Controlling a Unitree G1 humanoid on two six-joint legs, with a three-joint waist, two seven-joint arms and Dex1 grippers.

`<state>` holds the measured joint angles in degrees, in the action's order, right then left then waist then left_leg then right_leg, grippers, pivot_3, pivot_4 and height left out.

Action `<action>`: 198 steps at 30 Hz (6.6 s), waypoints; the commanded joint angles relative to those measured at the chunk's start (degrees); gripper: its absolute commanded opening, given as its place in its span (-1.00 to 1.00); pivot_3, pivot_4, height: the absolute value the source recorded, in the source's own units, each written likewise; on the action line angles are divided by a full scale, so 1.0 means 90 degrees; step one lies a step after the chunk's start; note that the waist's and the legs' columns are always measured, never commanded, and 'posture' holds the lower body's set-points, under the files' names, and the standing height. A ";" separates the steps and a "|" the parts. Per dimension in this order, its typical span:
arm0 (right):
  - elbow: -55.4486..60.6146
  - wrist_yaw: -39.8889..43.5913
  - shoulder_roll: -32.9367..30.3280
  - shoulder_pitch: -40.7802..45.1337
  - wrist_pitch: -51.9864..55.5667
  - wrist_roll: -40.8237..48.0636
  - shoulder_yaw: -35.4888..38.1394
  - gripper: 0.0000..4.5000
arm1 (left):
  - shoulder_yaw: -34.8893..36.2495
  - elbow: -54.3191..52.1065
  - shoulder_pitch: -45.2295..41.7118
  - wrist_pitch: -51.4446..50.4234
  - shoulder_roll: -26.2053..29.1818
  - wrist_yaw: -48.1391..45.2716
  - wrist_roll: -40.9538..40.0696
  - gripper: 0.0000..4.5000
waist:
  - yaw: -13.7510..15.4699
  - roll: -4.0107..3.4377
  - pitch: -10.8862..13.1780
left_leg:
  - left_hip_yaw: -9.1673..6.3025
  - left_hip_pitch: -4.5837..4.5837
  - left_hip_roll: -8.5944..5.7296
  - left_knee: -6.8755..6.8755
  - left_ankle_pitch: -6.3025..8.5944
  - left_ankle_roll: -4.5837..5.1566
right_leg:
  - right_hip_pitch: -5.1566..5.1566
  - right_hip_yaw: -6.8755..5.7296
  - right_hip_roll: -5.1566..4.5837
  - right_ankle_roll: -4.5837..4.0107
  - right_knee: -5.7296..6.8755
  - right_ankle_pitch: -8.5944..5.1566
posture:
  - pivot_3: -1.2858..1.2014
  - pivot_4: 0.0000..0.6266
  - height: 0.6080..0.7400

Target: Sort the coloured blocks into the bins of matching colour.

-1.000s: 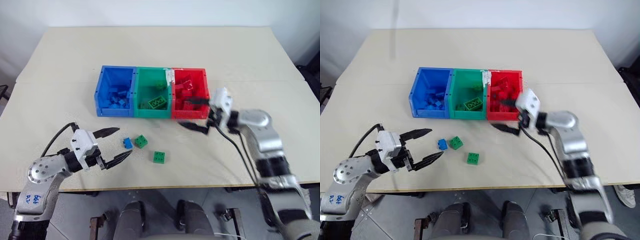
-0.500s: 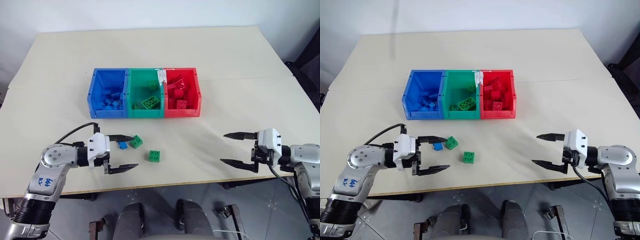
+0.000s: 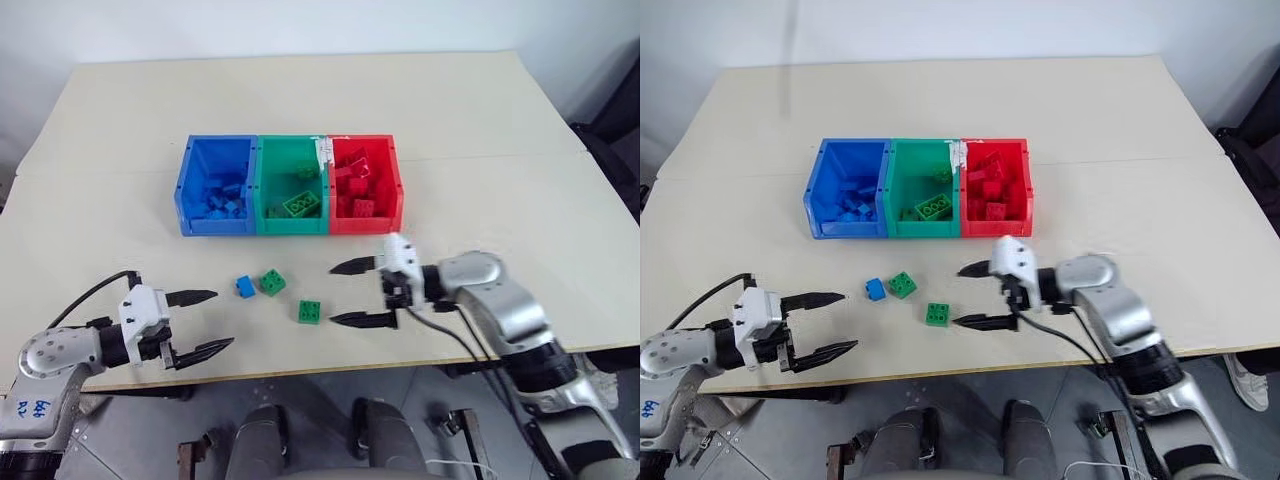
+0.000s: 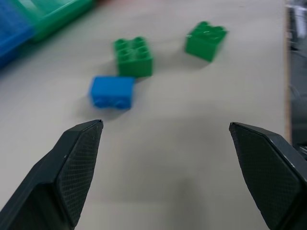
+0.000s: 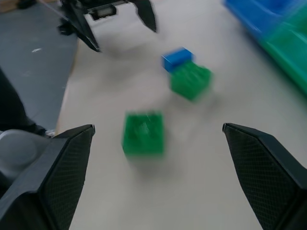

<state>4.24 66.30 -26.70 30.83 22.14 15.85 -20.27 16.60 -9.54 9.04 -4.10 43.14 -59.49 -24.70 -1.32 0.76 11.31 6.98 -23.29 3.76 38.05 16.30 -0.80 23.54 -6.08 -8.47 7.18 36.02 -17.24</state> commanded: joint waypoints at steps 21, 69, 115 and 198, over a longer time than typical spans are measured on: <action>-0.1122 -0.1585 0.1179 0.1291 0.0161 -0.0096 0.0996 -0.35 | 0.0599 -0.1316 0.0182 -0.0686 -0.0868 0.1524 -0.0759 1.00 | -0.0058 0.0003 -0.0002 | 0.0009 0.0003 0.0006 -0.0002 0.0006 -0.0005 | 0.0008 -0.0004 0.0003 -0.0003 0.0011 0.0002 | 0.03 -0.52 1.00; -0.0929 0.1631 -0.1443 -0.1620 -0.2965 0.1310 0.3025 0.99 | 0.0344 -0.0635 -0.0306 -0.0781 0.0223 0.0537 -0.0438 1.00 | 0.0042 0.0004 -0.0002 | 0.0053 0.0016 0.0016 0.0000 0.0025 -0.0007 | 0.0006 -0.0019 -0.0004 -0.0006 -0.0012 0.0006 | 0.03 -0.52 1.00; 0.1479 -0.1052 -0.1068 -0.2527 -0.1667 0.2276 0.3888 1.00 | -0.1692 -0.0493 -0.4560 -0.3582 -0.1122 0.2405 0.0251 -0.36 | 0.0295 0.0006 -0.0003 | 0.0047 0.0009 0.0009 0.0033 0.0017 -0.0001 | 0.0000 -0.0007 0.0004 -0.0001 -0.0002 0.0010 | 0.03 -0.52 1.00; 0.1039 0.0082 -0.1356 -0.2990 -0.2169 0.2122 0.3661 1.00 | -0.0900 0.1940 -0.3493 -0.1251 -0.0650 0.0221 -0.0259 -0.33 | 0.0143 -0.0001 -0.0026 | 0.0040 0.0023 0.0008 0.0029 -0.0002 0.0014 | -0.0006 -0.0006 0.0001 -0.0013 0.0009 0.0031 | 0.03 -0.52 1.00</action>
<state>11.43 69.79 -39.71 2.66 1.70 33.19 11.79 4.53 9.69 -20.44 -11.41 37.37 -60.45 -23.13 -0.03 0.75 11.07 7.31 -23.10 3.83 38.34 16.27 -0.68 23.48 -6.16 -8.47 7.07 36.13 -16.95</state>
